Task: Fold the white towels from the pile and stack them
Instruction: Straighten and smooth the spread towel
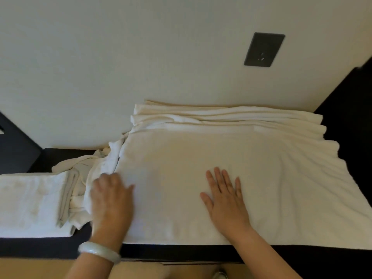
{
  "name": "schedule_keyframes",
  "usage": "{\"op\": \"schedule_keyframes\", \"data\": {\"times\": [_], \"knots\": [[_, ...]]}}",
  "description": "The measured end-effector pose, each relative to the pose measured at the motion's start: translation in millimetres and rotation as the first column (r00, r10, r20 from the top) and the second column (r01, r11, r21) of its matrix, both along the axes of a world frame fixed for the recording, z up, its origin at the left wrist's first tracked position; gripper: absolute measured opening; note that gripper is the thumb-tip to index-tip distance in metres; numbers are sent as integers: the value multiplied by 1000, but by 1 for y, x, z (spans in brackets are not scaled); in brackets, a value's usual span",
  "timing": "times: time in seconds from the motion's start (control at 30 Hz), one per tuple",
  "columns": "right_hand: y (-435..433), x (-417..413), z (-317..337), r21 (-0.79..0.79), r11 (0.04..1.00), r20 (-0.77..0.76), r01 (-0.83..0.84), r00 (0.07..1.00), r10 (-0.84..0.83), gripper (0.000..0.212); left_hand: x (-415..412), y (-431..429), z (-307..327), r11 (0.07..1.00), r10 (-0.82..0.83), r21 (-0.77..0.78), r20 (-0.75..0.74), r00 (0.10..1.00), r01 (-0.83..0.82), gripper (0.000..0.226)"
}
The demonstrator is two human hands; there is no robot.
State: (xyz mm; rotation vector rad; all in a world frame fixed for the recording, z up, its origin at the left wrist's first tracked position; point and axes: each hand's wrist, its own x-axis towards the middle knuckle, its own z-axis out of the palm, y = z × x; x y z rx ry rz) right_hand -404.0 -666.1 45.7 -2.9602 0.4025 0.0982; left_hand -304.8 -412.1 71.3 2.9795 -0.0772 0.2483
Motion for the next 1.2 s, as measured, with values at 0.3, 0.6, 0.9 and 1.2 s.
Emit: {"op": "schedule_keyframes", "data": {"times": [0.3,0.6,0.9,1.2], "knots": [[-49,-12,-3,65,998,88,-9,996,3,57,-33,-179,-23,731,-677,-35,-162,718,681,58],[-184,-107,8,18,886,-45,464,885,-463,64,-41,-183,-15,757,-649,-23,-142,748,653,71],[-197,-90,8,50,947,28,318,947,-320,62,-42,-291,-17,619,-763,48,-203,614,784,64],[-242,-138,14,32,910,101,414,904,-415,67,-51,-266,-17,612,-778,18,-162,607,790,68]]}}
